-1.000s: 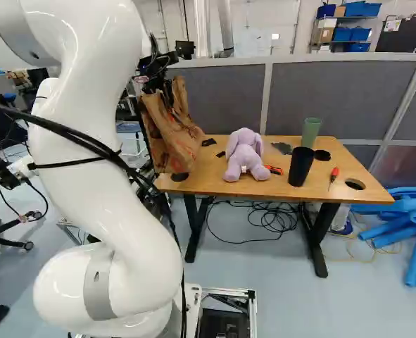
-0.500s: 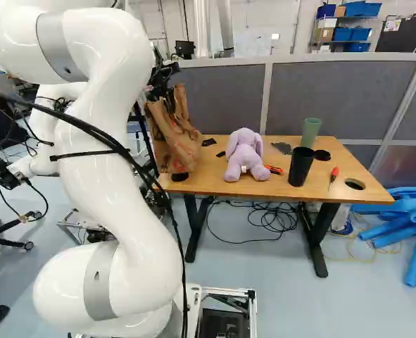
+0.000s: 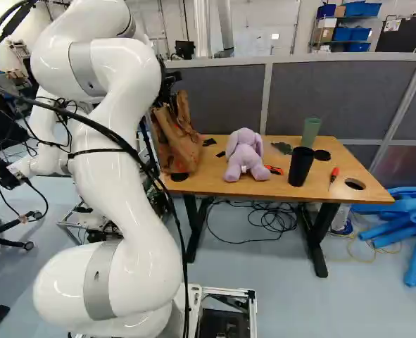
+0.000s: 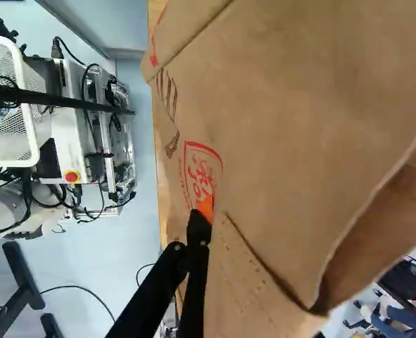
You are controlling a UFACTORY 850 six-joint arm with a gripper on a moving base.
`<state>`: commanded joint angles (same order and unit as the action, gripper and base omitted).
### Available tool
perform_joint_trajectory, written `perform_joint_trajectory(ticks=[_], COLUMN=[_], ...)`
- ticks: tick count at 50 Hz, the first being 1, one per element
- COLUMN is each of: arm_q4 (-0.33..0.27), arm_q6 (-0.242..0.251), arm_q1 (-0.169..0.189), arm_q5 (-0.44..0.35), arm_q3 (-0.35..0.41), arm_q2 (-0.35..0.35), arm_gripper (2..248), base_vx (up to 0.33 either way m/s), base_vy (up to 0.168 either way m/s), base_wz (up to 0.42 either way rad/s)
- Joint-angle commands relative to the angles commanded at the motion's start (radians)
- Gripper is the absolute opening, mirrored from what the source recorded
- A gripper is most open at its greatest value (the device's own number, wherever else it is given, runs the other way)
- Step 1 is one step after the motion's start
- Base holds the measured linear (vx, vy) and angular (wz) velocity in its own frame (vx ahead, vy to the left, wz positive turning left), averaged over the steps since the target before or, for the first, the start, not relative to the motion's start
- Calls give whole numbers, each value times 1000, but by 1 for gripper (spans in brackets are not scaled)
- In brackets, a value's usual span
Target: Pick up the bag on the ground and place it on the table
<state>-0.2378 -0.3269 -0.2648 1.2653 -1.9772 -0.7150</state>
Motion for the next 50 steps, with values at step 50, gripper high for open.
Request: perform_joint_trajectory(ticks=[50], arm_q4=[0], arm_q6=[0], arm_q1=[2], arm_q5=[0], arm_q3=[-37], arm_q2=[-49], arm_gripper=[118], base_vx=[0], base_vy=[0], base_wz=[0])
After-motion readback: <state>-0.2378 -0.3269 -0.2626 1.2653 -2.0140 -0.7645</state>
